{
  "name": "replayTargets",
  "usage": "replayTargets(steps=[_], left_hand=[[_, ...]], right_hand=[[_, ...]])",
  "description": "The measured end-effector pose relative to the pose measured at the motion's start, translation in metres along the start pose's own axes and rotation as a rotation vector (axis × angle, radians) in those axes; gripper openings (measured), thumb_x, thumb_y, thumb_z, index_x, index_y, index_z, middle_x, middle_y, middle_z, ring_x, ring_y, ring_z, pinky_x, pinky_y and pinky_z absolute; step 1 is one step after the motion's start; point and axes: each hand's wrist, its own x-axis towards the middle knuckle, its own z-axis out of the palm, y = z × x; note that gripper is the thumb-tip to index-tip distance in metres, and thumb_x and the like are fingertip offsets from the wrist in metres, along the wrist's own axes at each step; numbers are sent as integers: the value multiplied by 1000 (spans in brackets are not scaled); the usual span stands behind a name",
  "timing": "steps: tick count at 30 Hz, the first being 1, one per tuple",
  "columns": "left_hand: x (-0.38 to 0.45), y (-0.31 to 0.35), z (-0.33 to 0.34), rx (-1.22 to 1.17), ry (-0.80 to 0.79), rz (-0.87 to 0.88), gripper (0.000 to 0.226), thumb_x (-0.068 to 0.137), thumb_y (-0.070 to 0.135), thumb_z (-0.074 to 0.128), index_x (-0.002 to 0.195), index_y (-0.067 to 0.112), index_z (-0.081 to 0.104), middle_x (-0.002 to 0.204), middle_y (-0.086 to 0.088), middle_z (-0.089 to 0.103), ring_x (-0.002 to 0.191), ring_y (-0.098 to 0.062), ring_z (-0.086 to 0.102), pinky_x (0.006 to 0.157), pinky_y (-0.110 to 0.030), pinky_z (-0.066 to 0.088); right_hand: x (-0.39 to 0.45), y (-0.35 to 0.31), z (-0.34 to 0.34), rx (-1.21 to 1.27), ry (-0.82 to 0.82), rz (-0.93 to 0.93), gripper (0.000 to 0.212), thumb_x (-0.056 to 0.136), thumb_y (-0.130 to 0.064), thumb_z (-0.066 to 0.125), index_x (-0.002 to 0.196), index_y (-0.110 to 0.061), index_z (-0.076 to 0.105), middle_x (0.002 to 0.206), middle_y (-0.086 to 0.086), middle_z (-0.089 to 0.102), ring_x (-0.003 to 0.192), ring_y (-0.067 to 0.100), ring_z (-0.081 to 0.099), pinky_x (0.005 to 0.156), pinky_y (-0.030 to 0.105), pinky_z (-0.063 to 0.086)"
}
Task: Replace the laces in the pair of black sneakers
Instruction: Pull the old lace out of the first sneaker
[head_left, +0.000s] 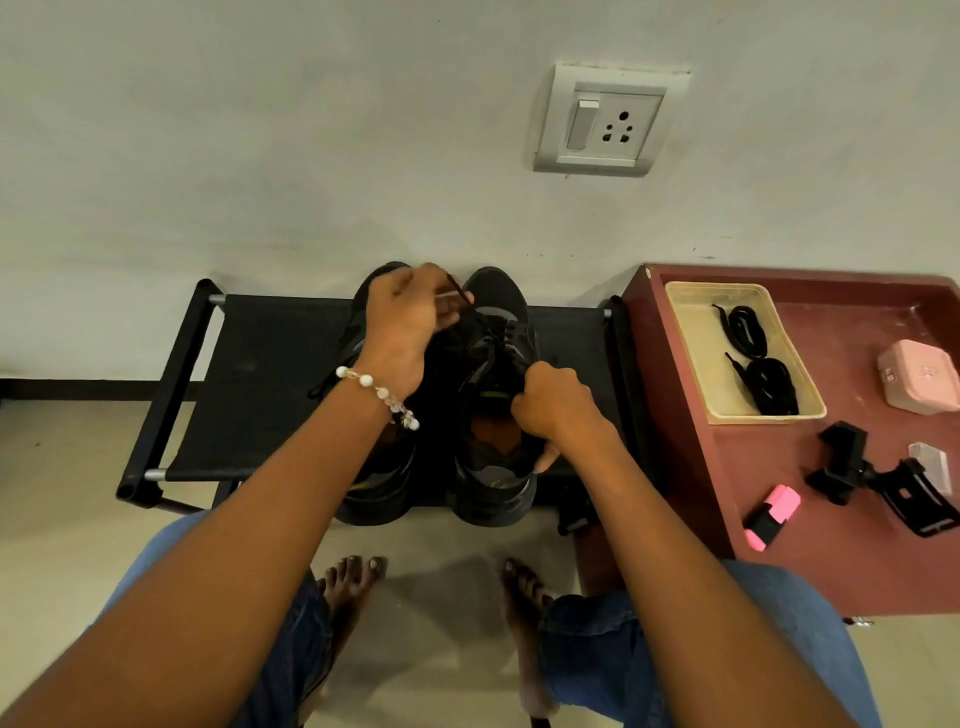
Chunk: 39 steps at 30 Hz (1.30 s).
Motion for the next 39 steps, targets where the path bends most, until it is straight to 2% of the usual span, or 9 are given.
replayTargets(steps=[3, 5, 12, 16, 22, 25, 33, 35, 39], left_hand=[[0, 6, 1, -375, -49, -152, 21, 95, 10, 43, 76, 8, 52, 63, -5, 60, 52, -19, 58, 63, -37, 54], [1, 3, 2, -256, -100, -126, 22, 93, 11, 46, 72, 11, 49, 58, -2, 54, 46, -15, 45, 57, -33, 47], [-5, -25, 1, 1309, -449, 597, 18, 85, 31, 64, 101, 24, 66, 100, 1, 58, 92, -18, 58, 83, -39, 49], [-16, -36, 6, 1602, -276, 752, 21, 91, 31, 57, 107, 22, 67, 116, -3, 54, 108, -26, 52, 90, -41, 40], [-10, -32, 8, 1361, -252, 634, 19, 88, 30, 54, 83, 19, 70, 101, 2, 59, 99, -22, 54, 86, -43, 42], [-3, -24, 4, 952, -250, 425, 20, 86, 21, 62, 66, 15, 65, 75, 2, 64, 78, -21, 62, 76, -40, 52], [1, 11, 0, -421, -124, -37, 20, 96, 7, 48, 77, 9, 53, 69, -8, 64, 58, -22, 61, 62, -34, 52], [0, 9, -1, -339, -116, -15, 19, 94, 7, 51, 76, 11, 52, 64, -5, 57, 50, -17, 49, 56, -32, 47], [-2, -4, -4, 547, -225, 411, 1, 88, 15, 65, 88, 15, 65, 67, 11, 59, 58, -1, 53, 64, -19, 49]], right_hand=[[0, 0, 0, -5, 0, 2, 23, 96, -14, 48, 116, -2, 53, 119, 19, 55, 104, 38, 57, 70, 34, 41], [1, 0, 1, -13, 3, 3, 23, 96, -15, 49, 115, -3, 53, 118, 19, 56, 104, 37, 58, 70, 34, 41], [4, 1, 2, -33, 11, -8, 9, 96, -16, 50, 101, -9, 49, 111, 16, 59, 77, 26, 57, 53, 26, 39], [5, 1, 4, -39, 26, -7, 18, 98, -17, 49, 112, -7, 53, 114, 16, 58, 83, 26, 58, 49, 24, 34], [5, 0, 3, -24, 18, -5, 10, 98, -17, 49, 103, -9, 52, 107, 15, 59, 69, 23, 57, 51, 24, 38], [5, 1, 2, -9, 23, 10, 21, 96, -18, 51, 112, -5, 54, 115, 18, 58, 97, 35, 61, 66, 33, 42], [6, 1, 2, -5, 11, 7, 8, 95, -15, 51, 97, -8, 47, 113, 18, 56, 74, 26, 51, 51, 28, 36], [7, 1, 3, 4, 8, 11, 10, 95, -15, 52, 100, -7, 49, 113, 17, 57, 83, 30, 55, 58, 30, 41], [7, 2, 3, 5, 10, 11, 9, 95, -16, 52, 99, -8, 48, 108, 16, 57, 86, 31, 57, 62, 32, 41]])
